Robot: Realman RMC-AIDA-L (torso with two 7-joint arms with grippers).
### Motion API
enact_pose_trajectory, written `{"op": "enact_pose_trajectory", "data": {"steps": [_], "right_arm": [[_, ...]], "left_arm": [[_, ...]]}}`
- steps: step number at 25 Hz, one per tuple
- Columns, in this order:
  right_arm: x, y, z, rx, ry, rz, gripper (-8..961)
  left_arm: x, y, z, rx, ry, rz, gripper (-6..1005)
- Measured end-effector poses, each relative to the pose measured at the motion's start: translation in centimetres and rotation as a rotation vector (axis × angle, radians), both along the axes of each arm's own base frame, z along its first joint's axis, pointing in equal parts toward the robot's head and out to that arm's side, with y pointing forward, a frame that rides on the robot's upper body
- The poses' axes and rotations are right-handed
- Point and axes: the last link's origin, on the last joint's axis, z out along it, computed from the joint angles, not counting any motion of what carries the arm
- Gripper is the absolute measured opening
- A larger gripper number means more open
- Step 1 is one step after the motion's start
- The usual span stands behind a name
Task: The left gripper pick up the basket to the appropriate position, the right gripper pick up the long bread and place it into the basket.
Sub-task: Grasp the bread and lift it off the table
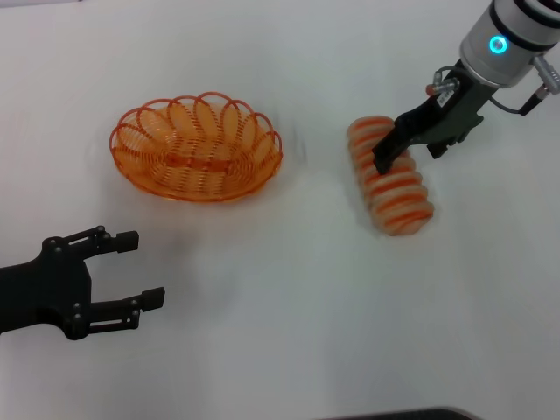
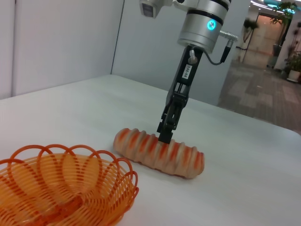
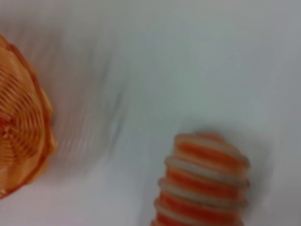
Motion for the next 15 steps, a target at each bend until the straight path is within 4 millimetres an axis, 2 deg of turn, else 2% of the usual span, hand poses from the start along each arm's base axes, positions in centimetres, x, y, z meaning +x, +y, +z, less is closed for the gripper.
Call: {"op": "enact_pose_trajectory", "data": {"steps": [7, 15], "right_arm": [[-0.8, 0.3, -1.0, 0.002, 0.049, 0.017, 901], [-0.6, 0.2, -1.5, -0.015, 0.043, 0.009, 900]], "left_arm": [[0.0, 0.2, -0.1, 0.007, 0.006, 0.002, 861], [0.0, 0.3, -0.1, 0.008, 0.007, 0.002, 861]]}}
